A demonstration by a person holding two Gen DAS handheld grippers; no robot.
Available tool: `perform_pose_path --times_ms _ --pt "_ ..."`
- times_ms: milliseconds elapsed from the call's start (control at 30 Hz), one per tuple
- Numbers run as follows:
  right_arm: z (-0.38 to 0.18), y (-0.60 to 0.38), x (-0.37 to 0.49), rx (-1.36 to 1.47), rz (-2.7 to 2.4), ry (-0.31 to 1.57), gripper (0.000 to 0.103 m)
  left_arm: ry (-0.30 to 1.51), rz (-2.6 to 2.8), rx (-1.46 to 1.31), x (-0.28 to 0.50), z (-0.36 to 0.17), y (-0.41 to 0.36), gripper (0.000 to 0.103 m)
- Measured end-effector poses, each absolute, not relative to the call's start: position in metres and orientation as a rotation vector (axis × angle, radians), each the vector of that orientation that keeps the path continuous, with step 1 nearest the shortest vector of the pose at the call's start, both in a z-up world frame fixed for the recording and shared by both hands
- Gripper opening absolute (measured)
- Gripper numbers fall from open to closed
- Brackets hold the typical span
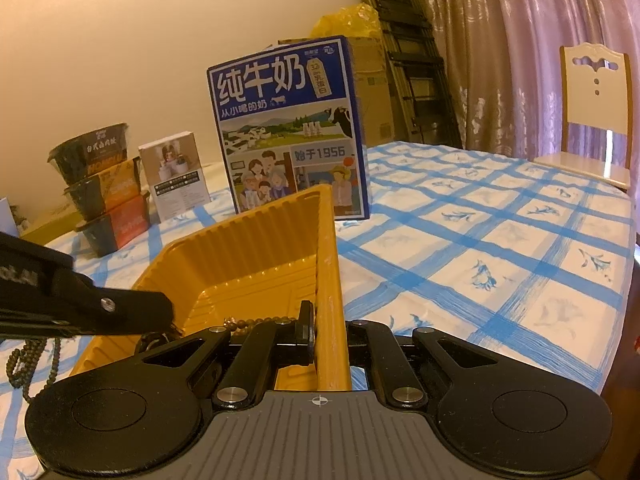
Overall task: Organize jewelry
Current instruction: 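Carry the dark green bead strand into the orange tray and release it, then grasp the last dark green bead strand on the cloth with the left tool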
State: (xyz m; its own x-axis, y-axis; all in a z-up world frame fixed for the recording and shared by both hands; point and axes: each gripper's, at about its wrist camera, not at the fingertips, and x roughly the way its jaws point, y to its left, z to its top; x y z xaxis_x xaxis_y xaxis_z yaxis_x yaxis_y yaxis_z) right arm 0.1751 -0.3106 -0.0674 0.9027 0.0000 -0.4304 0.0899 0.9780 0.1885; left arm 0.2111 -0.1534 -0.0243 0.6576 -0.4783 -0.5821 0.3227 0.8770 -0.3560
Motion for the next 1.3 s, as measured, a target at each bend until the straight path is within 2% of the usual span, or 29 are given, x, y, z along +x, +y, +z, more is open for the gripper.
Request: perform_pose_path --times_ms 333,467,633,833,1300 --pt "-0.068 -0.314 0.175 0.213 -0.053 0.447 0.007 0.760 -0.463 -0.251 0.219 -0.035 -0.157 0.008" --pt "-0.068 -0.315 0.175 0.214 -0.054 0.448 0.007 0.752 -0.472 -0.272 0.219 -0.031 -0.153 0.016" --pt "-0.068 -0.315 0.175 0.215 -0.057 0.451 0.007 0.727 -0.457 -0.270 0.215 -0.022 -0.145 0.020" --pt "-0.068 -0.316 0.175 0.213 -0.058 0.451 0.007 0.693 -0.372 -0.213 0.204 -0.014 -0.121 0.026" --pt "-0.068 -0.317 0.175 0.205 -0.060 0.446 0.007 0.693 -0.117 -0.068 0.170 -0.018 -0.042 0.028"
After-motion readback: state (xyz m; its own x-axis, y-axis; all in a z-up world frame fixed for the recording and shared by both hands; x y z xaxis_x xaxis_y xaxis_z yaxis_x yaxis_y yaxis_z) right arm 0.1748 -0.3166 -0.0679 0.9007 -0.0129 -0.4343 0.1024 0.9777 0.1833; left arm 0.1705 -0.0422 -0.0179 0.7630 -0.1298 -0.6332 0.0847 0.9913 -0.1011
